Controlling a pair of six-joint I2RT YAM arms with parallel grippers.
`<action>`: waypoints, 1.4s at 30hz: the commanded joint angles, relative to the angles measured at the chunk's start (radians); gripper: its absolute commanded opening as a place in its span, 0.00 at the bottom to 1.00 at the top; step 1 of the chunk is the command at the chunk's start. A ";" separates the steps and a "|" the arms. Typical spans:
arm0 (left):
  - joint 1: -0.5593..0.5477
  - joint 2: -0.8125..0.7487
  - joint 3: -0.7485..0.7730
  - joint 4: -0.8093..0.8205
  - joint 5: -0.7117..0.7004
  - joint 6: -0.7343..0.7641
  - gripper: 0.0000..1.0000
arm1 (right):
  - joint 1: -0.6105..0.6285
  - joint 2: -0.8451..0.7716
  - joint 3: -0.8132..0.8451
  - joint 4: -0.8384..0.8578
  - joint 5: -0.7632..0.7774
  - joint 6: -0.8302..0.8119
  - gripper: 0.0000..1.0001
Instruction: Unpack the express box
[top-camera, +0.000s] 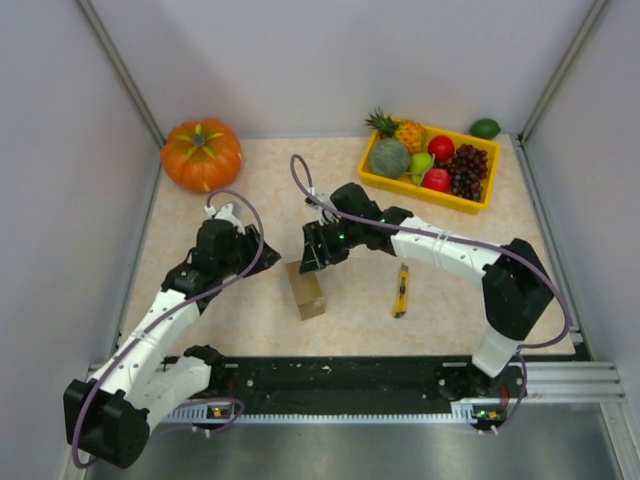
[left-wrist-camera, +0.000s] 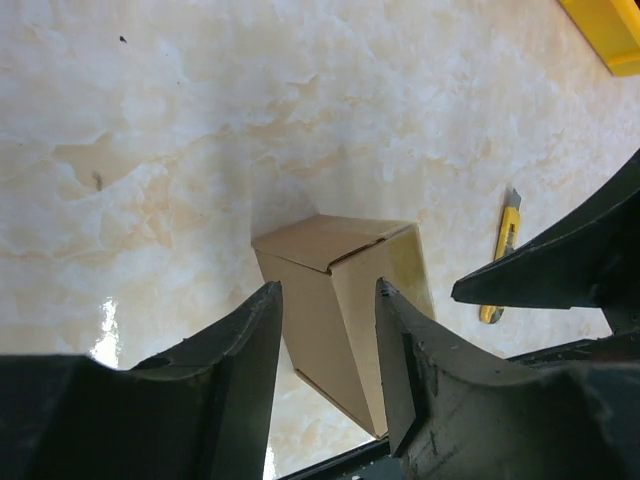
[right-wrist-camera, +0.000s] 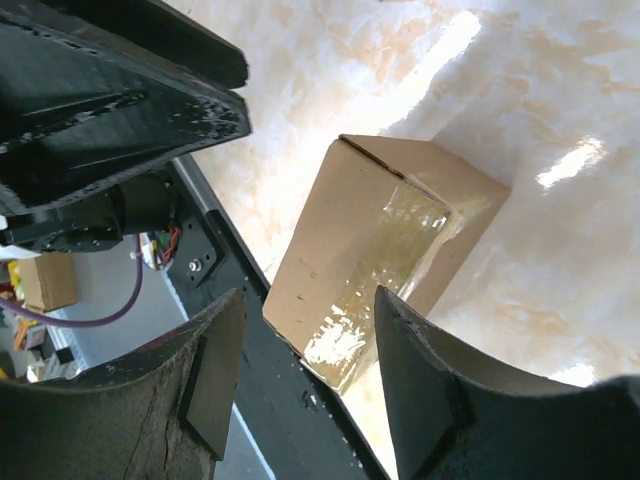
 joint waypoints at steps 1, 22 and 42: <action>0.000 -0.032 0.055 -0.070 -0.041 0.033 0.48 | 0.014 -0.102 0.033 0.009 0.082 0.013 0.54; -0.014 0.107 -0.051 0.089 0.337 0.050 0.75 | -0.081 -0.058 -0.119 -0.050 0.292 0.073 0.54; 0.018 0.077 -0.109 -0.188 -0.022 -0.021 0.37 | -0.006 0.009 -0.035 -0.020 0.165 0.032 0.52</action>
